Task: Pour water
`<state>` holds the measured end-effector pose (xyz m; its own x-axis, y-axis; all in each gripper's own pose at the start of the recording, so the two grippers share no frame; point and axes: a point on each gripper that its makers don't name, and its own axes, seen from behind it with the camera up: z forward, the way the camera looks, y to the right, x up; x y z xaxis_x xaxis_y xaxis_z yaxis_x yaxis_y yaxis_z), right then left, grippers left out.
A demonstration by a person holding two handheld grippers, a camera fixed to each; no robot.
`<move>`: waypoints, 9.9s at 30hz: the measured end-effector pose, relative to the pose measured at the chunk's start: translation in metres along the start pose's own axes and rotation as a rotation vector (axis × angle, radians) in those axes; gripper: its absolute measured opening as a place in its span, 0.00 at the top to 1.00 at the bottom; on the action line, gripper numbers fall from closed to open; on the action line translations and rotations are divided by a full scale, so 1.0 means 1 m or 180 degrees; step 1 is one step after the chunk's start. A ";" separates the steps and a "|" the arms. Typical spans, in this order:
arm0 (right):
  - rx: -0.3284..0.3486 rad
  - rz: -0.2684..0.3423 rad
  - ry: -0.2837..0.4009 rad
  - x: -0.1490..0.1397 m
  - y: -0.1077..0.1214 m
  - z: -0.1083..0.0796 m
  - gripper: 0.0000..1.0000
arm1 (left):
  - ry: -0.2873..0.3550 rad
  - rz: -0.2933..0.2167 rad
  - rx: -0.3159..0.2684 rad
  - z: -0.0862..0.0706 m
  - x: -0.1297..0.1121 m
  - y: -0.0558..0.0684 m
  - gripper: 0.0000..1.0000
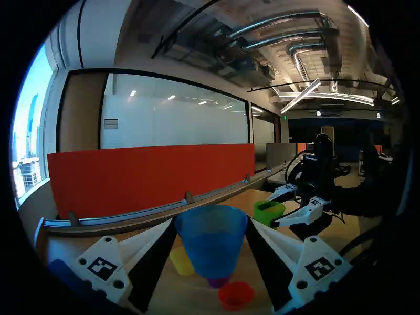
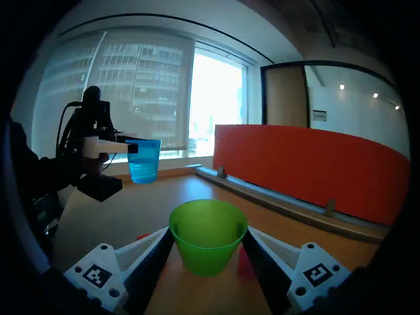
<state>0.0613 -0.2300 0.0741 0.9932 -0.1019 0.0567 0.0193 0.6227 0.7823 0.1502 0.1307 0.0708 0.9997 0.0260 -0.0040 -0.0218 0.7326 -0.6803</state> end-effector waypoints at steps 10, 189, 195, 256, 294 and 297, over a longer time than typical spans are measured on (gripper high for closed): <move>0.0045 -0.0025 0.0218 0.016 -0.011 -0.004 0.09 | 0.0030 0.0004 -0.0051 0.002 0.002 0.002 0.11; 0.1083 -0.0153 0.0214 0.024 -0.124 0.024 0.09 | 0.0485 0.3605 -0.0215 0.012 0.066 0.077 0.11; 0.1081 -0.0149 0.0219 0.024 -0.124 0.023 0.09 | 0.0470 0.3652 -0.0198 0.013 0.066 0.074 0.11; 0.1099 -0.0193 0.0290 0.030 -0.130 0.021 0.09 | 0.0488 0.3896 -0.0183 0.017 0.072 0.076 0.11; 0.1081 -0.0213 0.0311 0.029 -0.128 0.019 0.09 | 0.0468 0.4101 -0.0180 0.017 0.075 0.081 0.11; 0.1081 -0.0210 0.0311 0.029 -0.128 0.020 0.09 | 0.0472 0.4106 -0.0184 0.017 0.074 0.081 0.11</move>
<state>0.0854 -0.3280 -0.0122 0.9977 -0.0484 -0.0475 0.0606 0.3222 0.9447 0.2225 0.2039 0.0276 0.2504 0.6081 -0.7534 -0.9663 0.2054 -0.1554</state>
